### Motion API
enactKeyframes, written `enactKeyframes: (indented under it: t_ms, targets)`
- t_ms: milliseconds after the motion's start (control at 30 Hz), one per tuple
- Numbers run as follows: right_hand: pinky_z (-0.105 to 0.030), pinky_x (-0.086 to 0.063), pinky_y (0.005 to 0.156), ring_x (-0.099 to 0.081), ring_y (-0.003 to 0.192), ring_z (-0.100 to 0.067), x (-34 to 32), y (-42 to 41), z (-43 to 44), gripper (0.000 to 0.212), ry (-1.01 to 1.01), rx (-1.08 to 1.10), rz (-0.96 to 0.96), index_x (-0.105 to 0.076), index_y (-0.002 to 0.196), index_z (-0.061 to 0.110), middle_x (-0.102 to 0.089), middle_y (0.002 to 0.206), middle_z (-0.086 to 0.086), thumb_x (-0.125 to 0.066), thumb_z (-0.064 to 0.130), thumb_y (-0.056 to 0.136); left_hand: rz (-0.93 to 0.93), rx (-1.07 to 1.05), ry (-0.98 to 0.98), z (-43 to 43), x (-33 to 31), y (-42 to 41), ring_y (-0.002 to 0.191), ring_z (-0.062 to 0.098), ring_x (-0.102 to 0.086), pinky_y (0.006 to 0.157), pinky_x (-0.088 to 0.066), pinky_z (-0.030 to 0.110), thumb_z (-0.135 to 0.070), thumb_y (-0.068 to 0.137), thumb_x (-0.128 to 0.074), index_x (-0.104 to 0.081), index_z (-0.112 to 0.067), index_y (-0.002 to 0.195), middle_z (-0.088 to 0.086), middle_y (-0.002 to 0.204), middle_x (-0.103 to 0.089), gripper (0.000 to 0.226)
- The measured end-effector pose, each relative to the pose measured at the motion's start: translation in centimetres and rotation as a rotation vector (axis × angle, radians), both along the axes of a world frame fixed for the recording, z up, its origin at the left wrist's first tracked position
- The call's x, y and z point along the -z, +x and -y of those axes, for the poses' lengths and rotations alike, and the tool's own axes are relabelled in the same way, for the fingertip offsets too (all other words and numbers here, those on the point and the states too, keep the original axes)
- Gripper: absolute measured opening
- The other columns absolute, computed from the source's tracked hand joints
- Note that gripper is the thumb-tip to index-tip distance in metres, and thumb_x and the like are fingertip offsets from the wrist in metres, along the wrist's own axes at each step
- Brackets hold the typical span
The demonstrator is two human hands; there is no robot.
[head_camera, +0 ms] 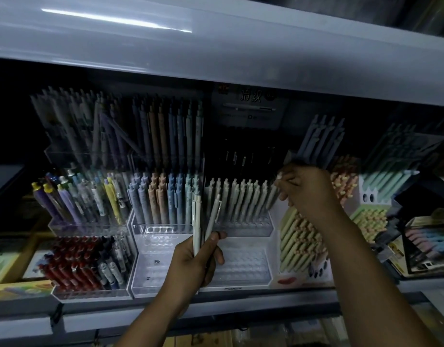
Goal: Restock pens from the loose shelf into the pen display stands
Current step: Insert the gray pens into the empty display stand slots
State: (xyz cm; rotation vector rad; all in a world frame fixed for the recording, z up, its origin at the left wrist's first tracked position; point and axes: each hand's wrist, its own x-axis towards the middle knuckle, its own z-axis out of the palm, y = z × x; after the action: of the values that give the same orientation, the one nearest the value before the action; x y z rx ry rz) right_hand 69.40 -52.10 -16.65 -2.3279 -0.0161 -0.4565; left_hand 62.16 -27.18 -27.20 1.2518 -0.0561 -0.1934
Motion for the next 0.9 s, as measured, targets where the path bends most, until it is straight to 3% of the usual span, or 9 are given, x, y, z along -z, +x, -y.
enactKeyframes:
  t_ms: [67,167,267,400,533,633,733,833,900]
  targets:
    - [-0.027,-0.050,0.050,-0.068,0.055,-0.019,0.4,0.3,-0.3,0.012,-0.069,-0.020,-0.032,-0.070,0.102,0.001,-0.072,0.075,-0.011,-0.071,0.006,0.092,-0.001,-0.003,0.009,0.0,0.1,-0.1,0.038,0.018,-0.034,0.044,-0.027,0.028,-0.033,0.096,-0.056,-0.076,-0.011,0.107,0.017,0.068,-0.060,0.031]
    - [-0.018,-0.051,0.049,-0.066,0.050,-0.009,0.8,0.6,-0.5,0.012,-0.166,-0.017,-0.064,-0.070,0.104,0.003,-0.070,0.072,-0.004,-0.070,0.006,0.093,-0.001,-0.001,0.014,0.0,0.1,-0.3,0.038,0.018,-0.034,0.045,-0.026,0.029,-0.031,0.096,-0.055,-0.074,-0.008,0.108,0.016,0.066,-0.059,0.032]
    - [-0.030,-0.058,0.060,-0.066,0.049,-0.011,0.7,0.7,-0.3,0.005,-0.259,-0.014,-0.120,-0.071,0.097,0.008,-0.069,0.062,-0.002,-0.070,0.010,0.093,-0.007,-0.001,0.027,0.0,-0.1,-0.4,0.038,0.017,-0.034,0.044,-0.025,0.029,-0.028,0.099,-0.054,-0.073,-0.006,0.108,0.015,0.065,-0.059,0.030]
    - [-0.036,-0.058,0.066,-0.066,0.066,-0.022,0.3,1.4,-0.3,0.006,-0.563,-0.020,-0.219,-0.071,0.087,0.006,-0.070,0.077,-0.009,-0.066,0.009,0.089,-0.014,-0.004,0.034,0.0,-0.2,-0.4,0.038,0.017,-0.035,0.044,-0.026,0.027,-0.024,0.101,-0.053,-0.073,-0.006,0.109,0.015,0.066,-0.060,0.027]
    - [-0.026,-0.037,0.050,-0.060,0.068,-0.021,-0.7,2.1,-1.3,0.008,-0.781,0.018,-0.338,-0.069,0.079,0.004,-0.061,0.071,-0.006,-0.064,0.002,0.084,0.000,-0.001,0.040,-0.2,-0.2,-0.4,0.038,0.018,-0.034,0.044,-0.027,0.028,-0.025,0.101,-0.053,-0.073,-0.006,0.109,0.015,0.066,-0.060,0.028]
    - [-0.025,-0.032,0.053,-0.052,0.064,-0.020,-1.0,2.4,-1.9,0.009,-0.812,0.078,-0.380,-0.067,0.077,0.003,-0.049,0.063,-0.003,-0.062,-0.003,0.082,0.005,-0.002,0.035,-0.2,-0.3,-0.4,0.038,0.018,-0.034,0.044,-0.027,0.028,-0.027,0.099,-0.054,-0.073,-0.005,0.109,0.015,0.065,-0.060,0.030]
    - [-0.023,-0.037,0.050,-0.047,0.054,-0.016,-0.7,3.1,-2.0,0.014,-0.745,0.107,-0.495,-0.061,0.071,0.003,-0.056,0.064,-0.005,-0.065,-0.003,0.084,0.007,-0.001,0.040,-0.2,-0.3,-0.3,0.037,0.017,-0.034,0.044,-0.027,0.028,-0.027,0.100,-0.054,-0.072,-0.004,0.109,0.013,0.063,-0.060,0.031]
    - [-0.018,-0.028,0.048,-0.040,0.053,-0.012,-0.8,3.7,-2.1,0.035,-0.638,0.123,-0.590,-0.043,0.063,0.010,-0.057,0.071,-0.007,-0.063,-0.001,0.089,0.012,0.002,0.050,-0.3,-0.3,-0.3,0.036,0.016,-0.033,0.043,-0.027,0.027,-0.025,0.101,-0.053,-0.072,-0.003,0.109,0.011,0.060,-0.059,0.030]
    - [-0.017,-0.028,0.044,-0.040,0.052,-0.010,-0.9,3.8,-2.1,0.038,-0.600,0.155,-0.621,-0.042,0.060,0.010,-0.057,0.058,-0.001,-0.061,0.000,0.091,0.017,0.000,0.065,-0.3,-0.3,-0.2,0.036,0.017,-0.033,0.043,-0.027,0.027,-0.023,0.103,-0.052,-0.072,-0.002,0.108,0.009,0.058,-0.058,0.030]
